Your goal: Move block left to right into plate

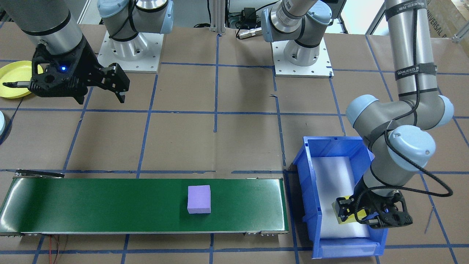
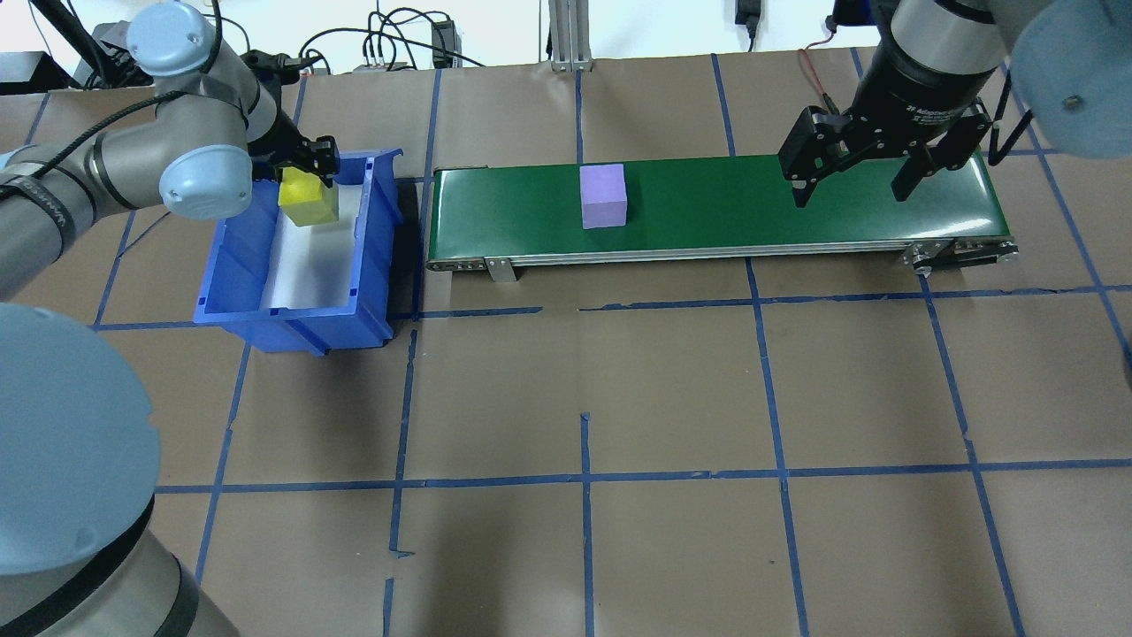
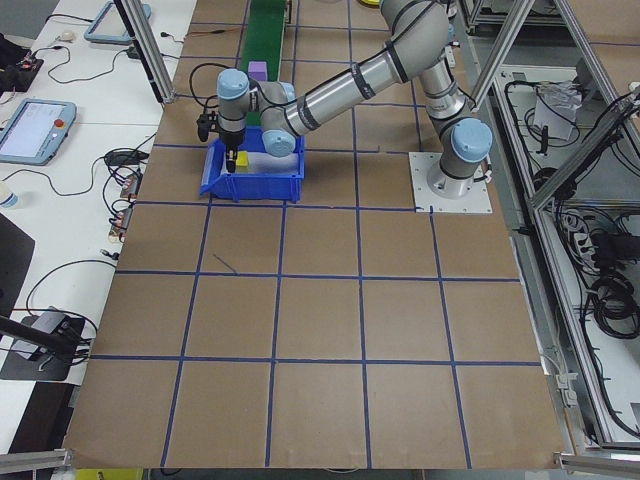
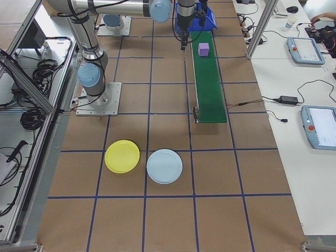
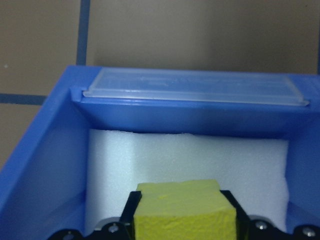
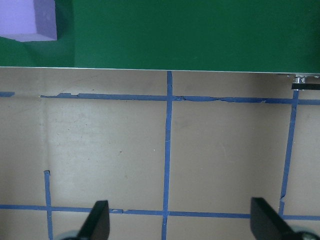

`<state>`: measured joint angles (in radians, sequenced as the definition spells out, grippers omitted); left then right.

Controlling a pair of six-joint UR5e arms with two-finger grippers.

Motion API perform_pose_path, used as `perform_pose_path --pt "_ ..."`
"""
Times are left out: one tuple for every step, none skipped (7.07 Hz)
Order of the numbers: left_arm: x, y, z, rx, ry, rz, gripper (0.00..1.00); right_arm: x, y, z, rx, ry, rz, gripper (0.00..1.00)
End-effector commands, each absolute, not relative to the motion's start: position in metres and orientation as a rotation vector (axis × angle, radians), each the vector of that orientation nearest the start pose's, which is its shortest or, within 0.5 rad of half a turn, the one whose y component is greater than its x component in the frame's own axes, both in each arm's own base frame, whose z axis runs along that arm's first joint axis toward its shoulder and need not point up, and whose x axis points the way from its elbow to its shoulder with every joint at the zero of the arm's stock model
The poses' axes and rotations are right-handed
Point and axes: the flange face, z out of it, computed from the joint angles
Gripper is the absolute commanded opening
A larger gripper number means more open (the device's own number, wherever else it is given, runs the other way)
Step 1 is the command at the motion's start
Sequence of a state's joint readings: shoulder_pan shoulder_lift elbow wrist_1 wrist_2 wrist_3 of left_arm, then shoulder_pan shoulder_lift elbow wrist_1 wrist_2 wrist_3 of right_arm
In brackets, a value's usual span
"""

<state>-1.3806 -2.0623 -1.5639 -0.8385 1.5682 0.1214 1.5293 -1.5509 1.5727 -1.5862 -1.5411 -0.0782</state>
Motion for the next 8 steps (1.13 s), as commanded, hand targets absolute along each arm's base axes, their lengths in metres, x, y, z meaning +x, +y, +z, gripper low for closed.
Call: perform_pose_path --pt "-0.016 -0.655 0.376 -0.098 3.068 -0.451 0.33 0.113 -0.505 0.478 -0.055 3.116 0.010 1.00" --pt "-0.033 -0.641 0.407 -0.085 3.070 -0.492 0.33 0.114 -0.505 0.478 -0.074 3.116 0.007 1.00" --pt "-0.073 -0.633 0.421 -0.020 3.079 -0.541 0.34 0.114 -0.505 0.479 -0.076 3.113 0.002 1.00" --pt "-0.119 -0.630 0.421 0.017 3.099 -0.560 0.34 0.113 -0.505 0.478 -0.074 3.117 0.009 1.00" --pt "-0.159 -0.625 0.414 0.025 3.143 -0.575 0.34 0.114 -0.506 0.478 -0.074 3.114 0.004 1.00" --pt "-0.188 -0.626 0.382 0.100 3.260 -0.502 0.35 0.113 -0.505 0.478 -0.076 3.116 0.005 1.00" --pt "-0.206 -0.632 0.350 0.142 3.329 -0.424 0.37 0.114 -0.506 0.478 -0.076 3.114 0.007 1.00" --pt "-0.228 -0.632 0.333 0.195 3.329 -0.412 0.37 0.113 -0.506 0.478 -0.074 3.116 0.005 1.00"
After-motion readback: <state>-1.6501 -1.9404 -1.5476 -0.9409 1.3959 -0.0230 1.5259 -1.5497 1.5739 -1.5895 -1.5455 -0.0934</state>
